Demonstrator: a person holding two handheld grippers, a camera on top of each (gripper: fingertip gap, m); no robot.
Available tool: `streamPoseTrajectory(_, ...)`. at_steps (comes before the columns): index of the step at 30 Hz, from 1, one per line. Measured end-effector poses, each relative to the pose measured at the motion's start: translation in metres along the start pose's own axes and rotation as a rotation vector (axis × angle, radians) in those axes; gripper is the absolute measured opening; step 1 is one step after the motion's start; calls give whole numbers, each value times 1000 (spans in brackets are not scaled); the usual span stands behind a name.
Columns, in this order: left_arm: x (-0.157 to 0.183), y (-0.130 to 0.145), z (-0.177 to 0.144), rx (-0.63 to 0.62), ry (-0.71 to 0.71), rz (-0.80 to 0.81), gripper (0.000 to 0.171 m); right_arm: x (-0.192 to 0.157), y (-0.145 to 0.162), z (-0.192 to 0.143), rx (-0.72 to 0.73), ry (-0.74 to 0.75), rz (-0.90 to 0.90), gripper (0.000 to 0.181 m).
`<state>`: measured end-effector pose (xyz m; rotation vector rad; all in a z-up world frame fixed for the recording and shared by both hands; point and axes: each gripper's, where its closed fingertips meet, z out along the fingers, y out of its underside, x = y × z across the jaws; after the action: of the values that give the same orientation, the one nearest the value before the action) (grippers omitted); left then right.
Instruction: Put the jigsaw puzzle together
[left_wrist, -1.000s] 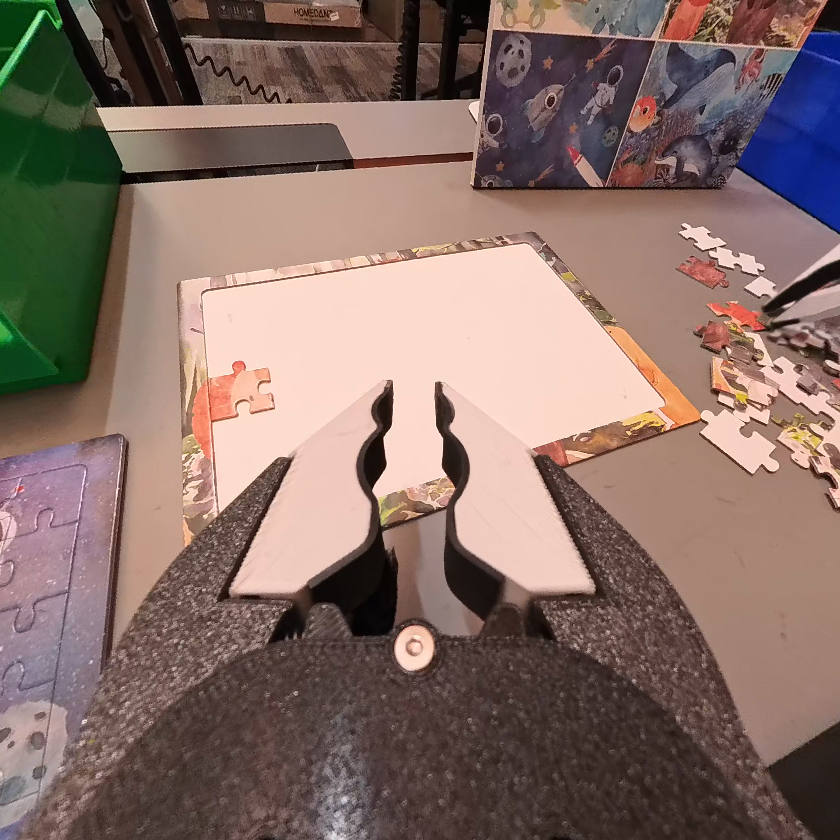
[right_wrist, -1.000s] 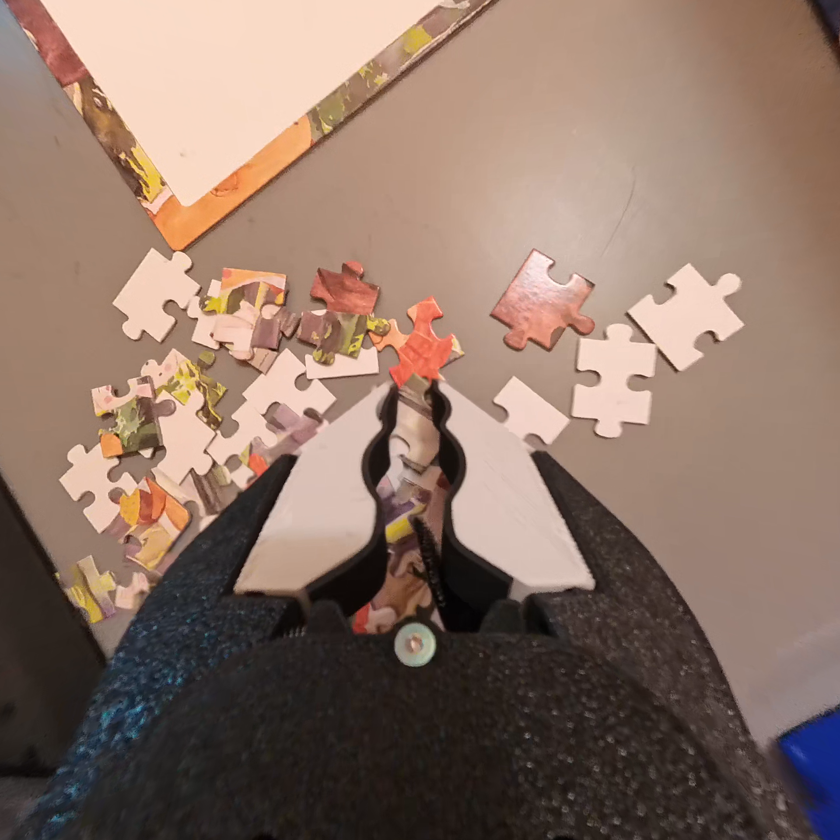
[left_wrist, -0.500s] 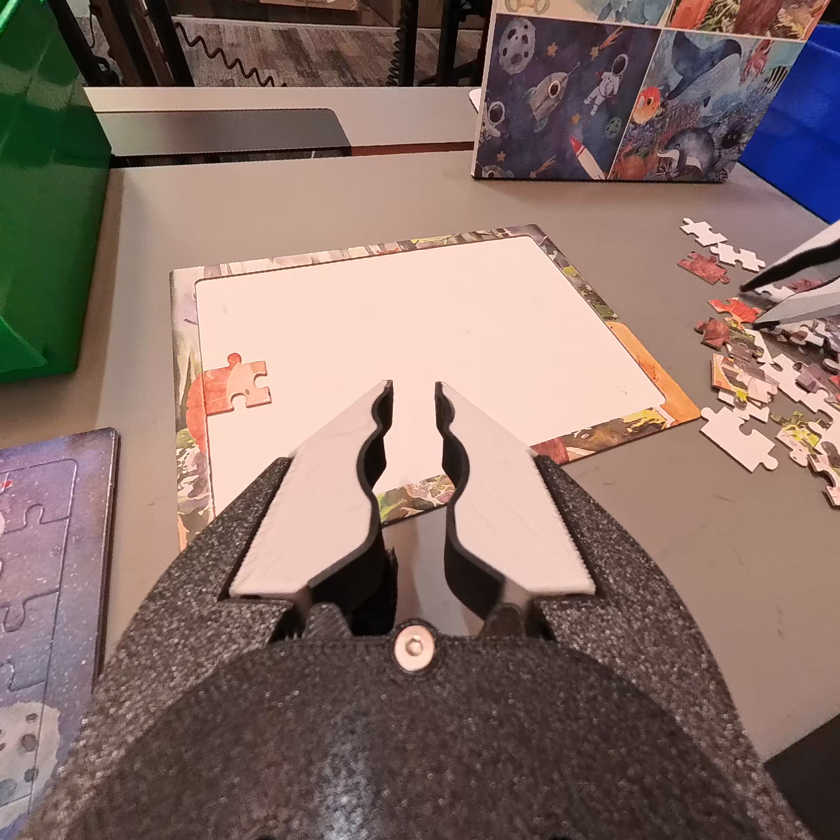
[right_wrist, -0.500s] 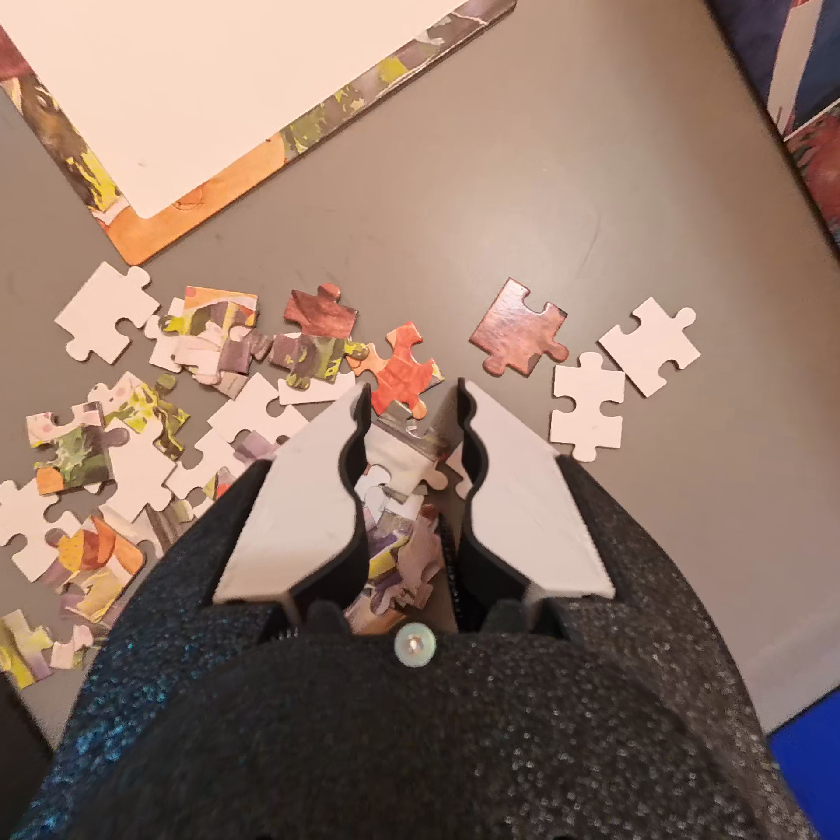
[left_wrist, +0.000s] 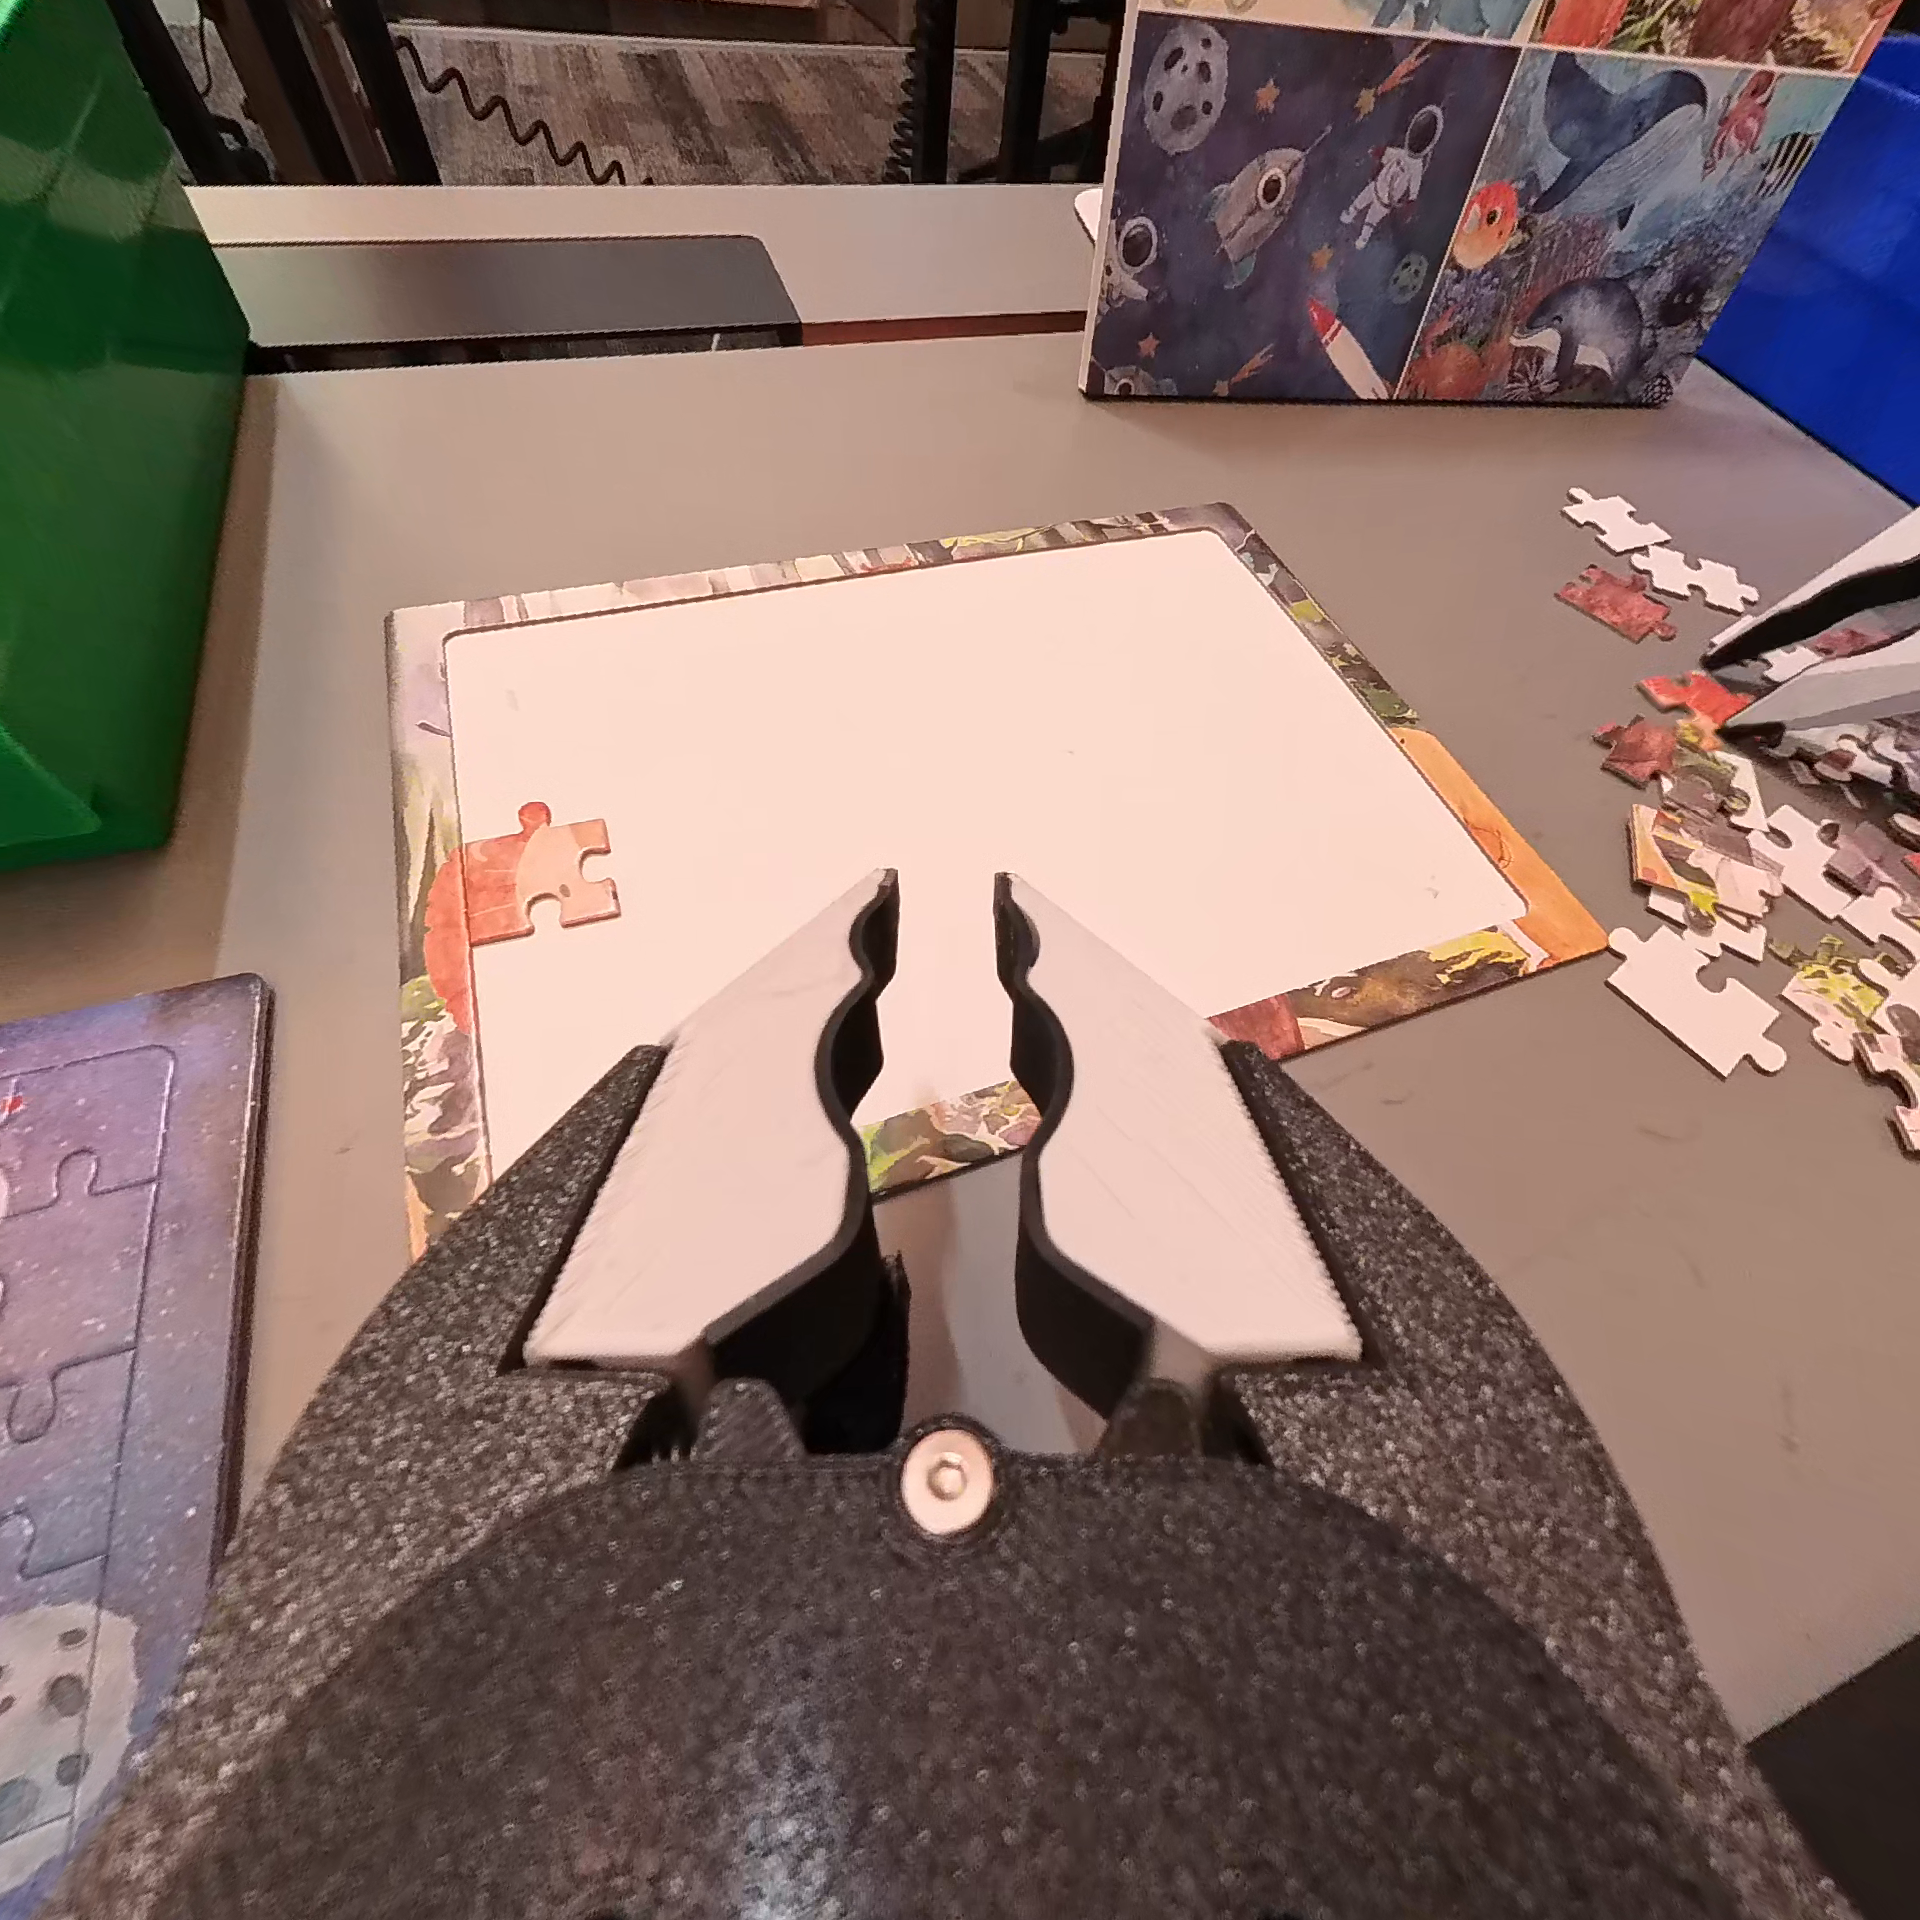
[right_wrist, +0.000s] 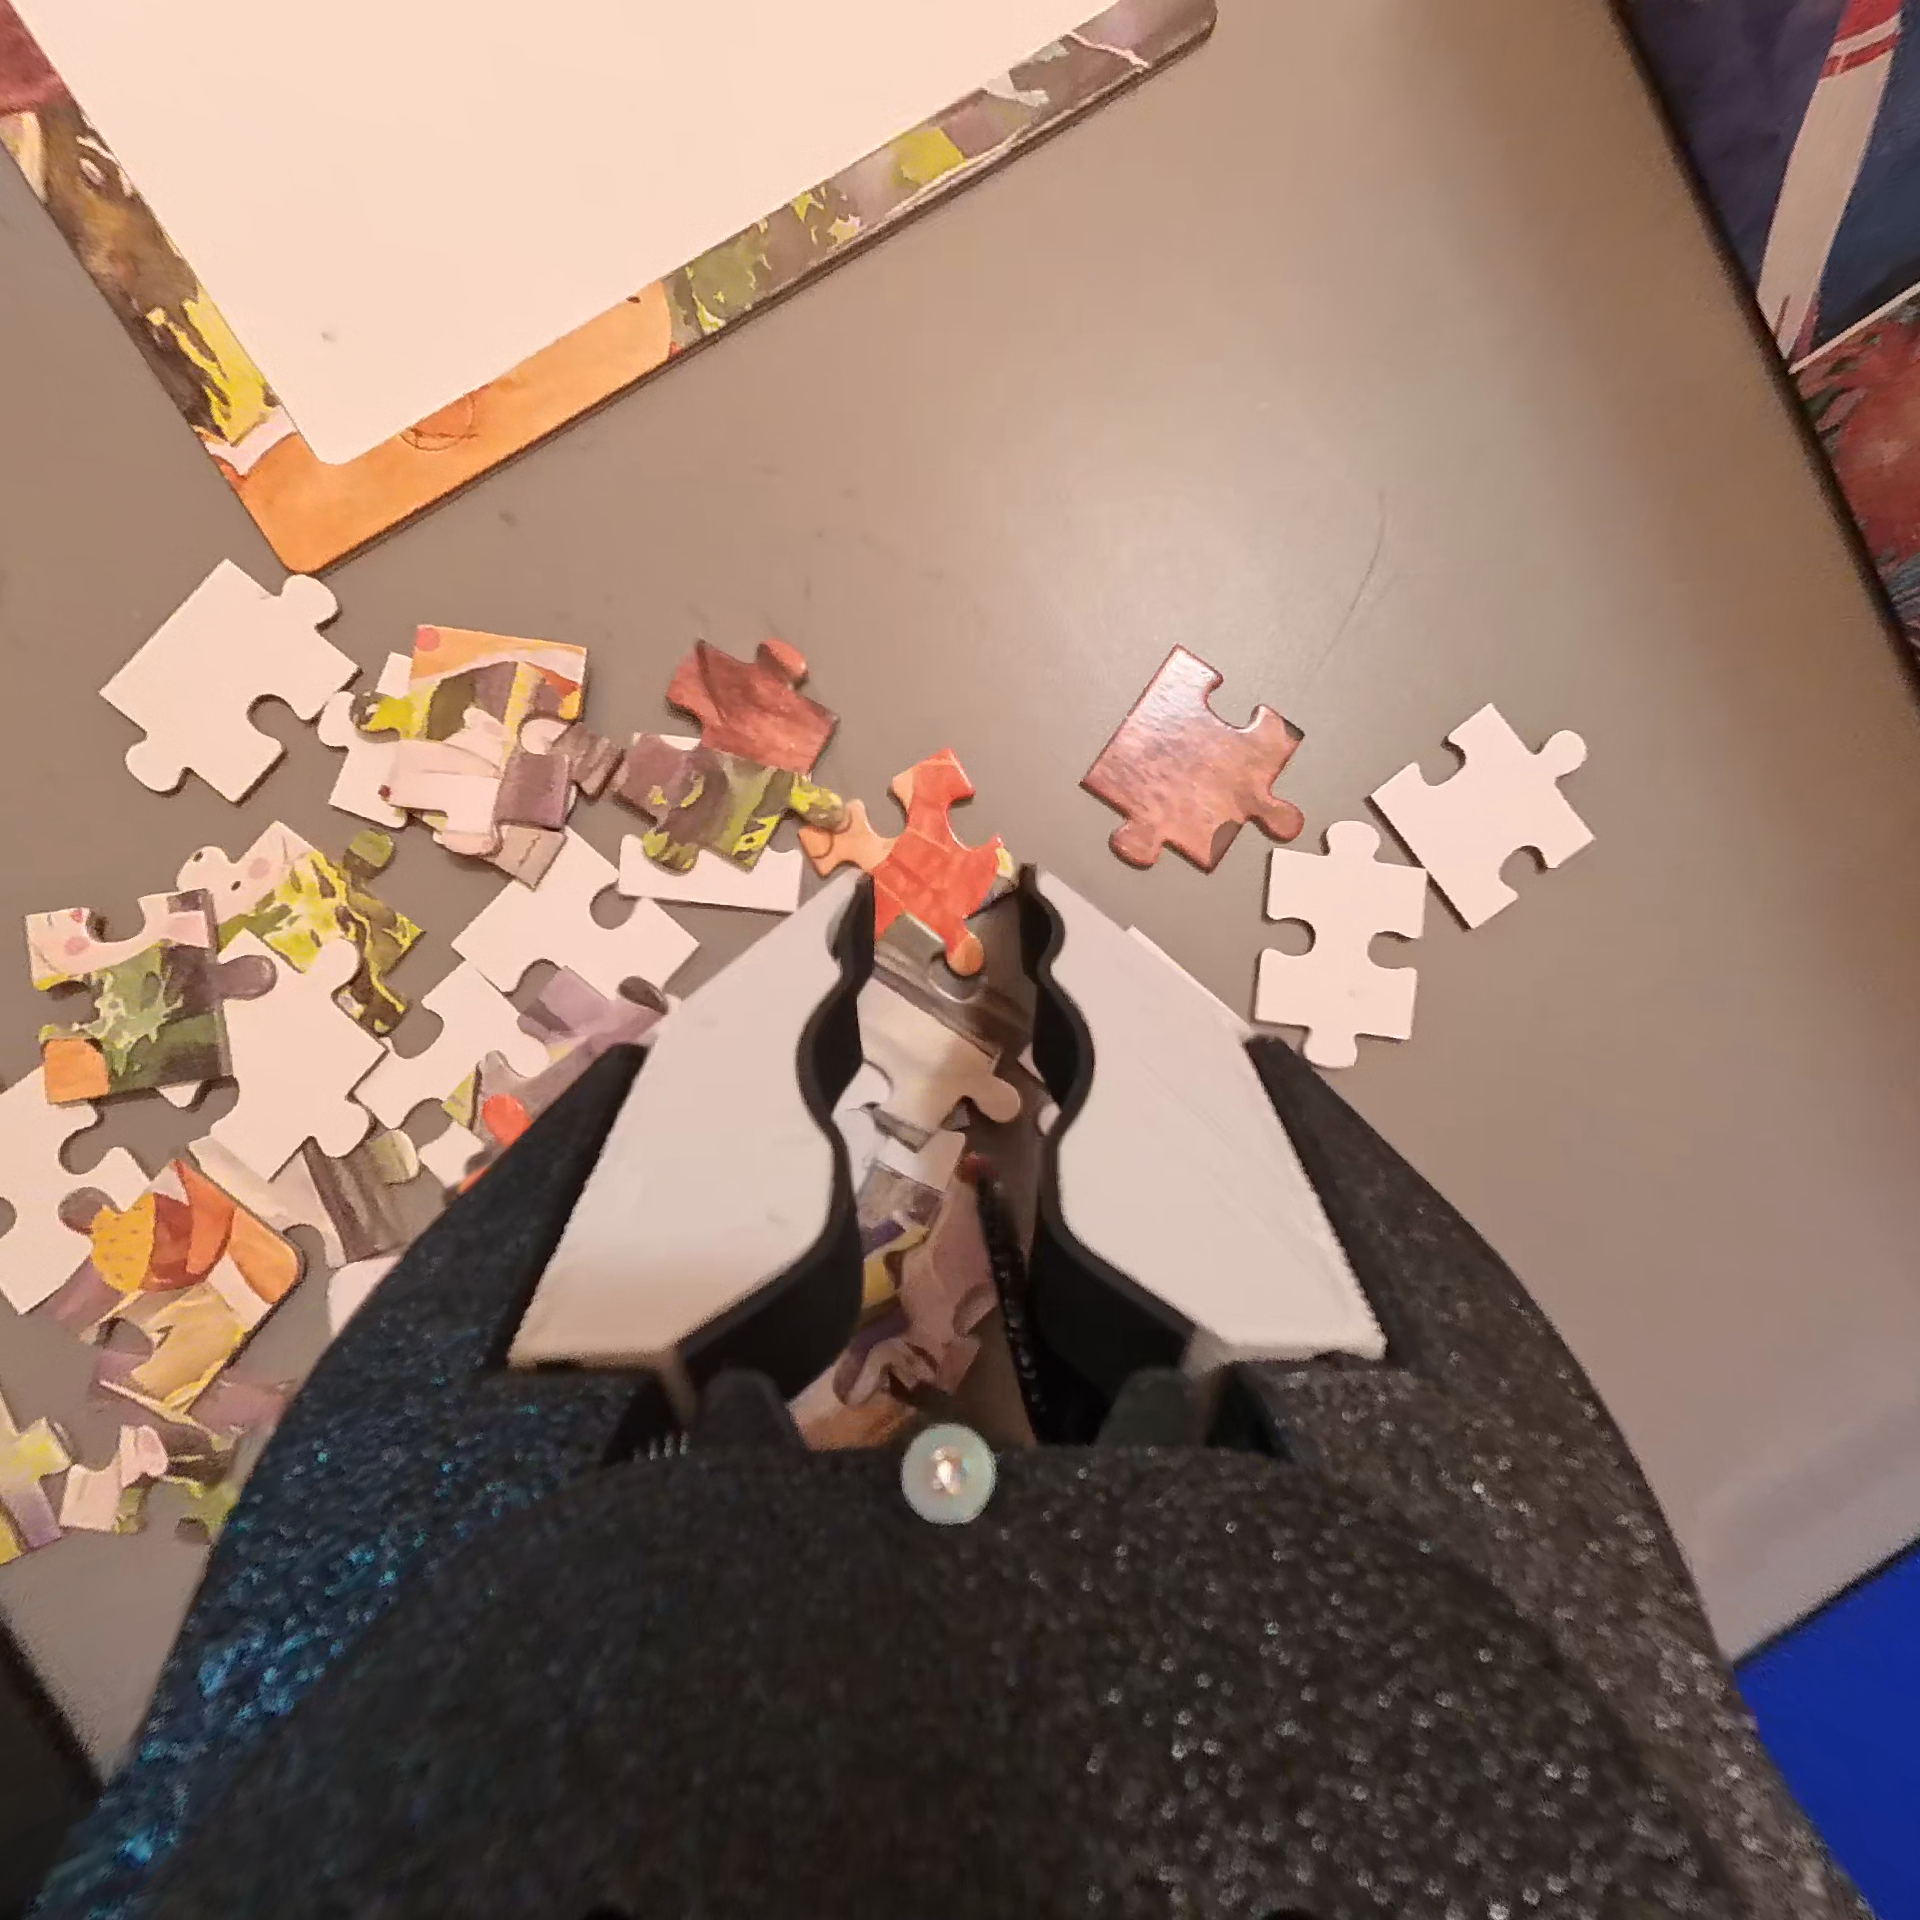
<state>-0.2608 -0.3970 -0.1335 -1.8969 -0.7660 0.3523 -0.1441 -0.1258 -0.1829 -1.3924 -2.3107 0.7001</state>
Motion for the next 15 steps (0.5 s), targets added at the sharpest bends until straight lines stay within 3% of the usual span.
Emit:
streamPoseTrajectory(6,-1,-1,-1,5,-4,-4,18,20,-7,-12,31,113,34,27)
streamPoseTrajectory(7,-2,-2,-1,8,-8,-4,18,18,-16,-15,67,104,47,1)
streamPoseTrajectory(10,-10,-5,-4,24,-45,3,17,-9,-56,-17,185,27,63,0)
streamPoseTrajectory(12,-33,-9,-13,40,-159,42,16,-28,-73,-6,154,26,-12,3)
streamPoseTrajectory(15,-72,-15,-32,78,-284,65,15,-6,-69,2,15,228,-129,2)
